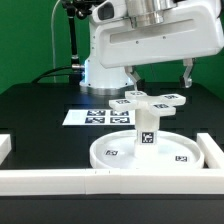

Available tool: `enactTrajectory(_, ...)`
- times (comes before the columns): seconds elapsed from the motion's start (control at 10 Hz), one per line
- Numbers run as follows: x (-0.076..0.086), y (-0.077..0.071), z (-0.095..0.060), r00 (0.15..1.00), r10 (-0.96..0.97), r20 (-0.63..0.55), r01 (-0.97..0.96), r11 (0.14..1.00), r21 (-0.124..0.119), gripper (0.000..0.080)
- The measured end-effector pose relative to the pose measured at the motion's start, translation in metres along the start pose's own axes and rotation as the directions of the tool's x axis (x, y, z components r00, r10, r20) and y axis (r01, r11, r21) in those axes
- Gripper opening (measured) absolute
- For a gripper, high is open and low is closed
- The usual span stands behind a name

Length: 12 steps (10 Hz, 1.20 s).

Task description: Assemble round table

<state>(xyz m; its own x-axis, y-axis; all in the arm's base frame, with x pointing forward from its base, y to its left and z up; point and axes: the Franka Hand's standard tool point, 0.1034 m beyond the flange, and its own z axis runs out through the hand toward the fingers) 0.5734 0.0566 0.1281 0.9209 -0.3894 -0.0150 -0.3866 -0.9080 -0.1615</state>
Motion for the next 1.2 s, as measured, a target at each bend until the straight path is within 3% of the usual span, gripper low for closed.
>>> enactTrajectory(0.1,0.000,-0.002,-0.001,0.983,-0.183,-0.006,0.183,0.983,-0.030,0.0648)
enactTrajectory(0.3,-0.002,-0.003,-0.001,0.906,-0.421,0.038,0.422,0.905,-0.057,0.0648)
enactTrajectory(0.7,0.000,0.001,-0.001,0.738,-0.672,0.051,0.674,0.737,-0.047,0.0648)
enactTrajectory(0.9,0.001,0.004,0.001,0.520,-0.851,0.073,0.854,0.518,-0.047,0.0648)
enactTrajectory(1.2,0.001,0.010,0.007,0.227,-0.966,0.122,0.974,0.227,-0.021,0.0648)
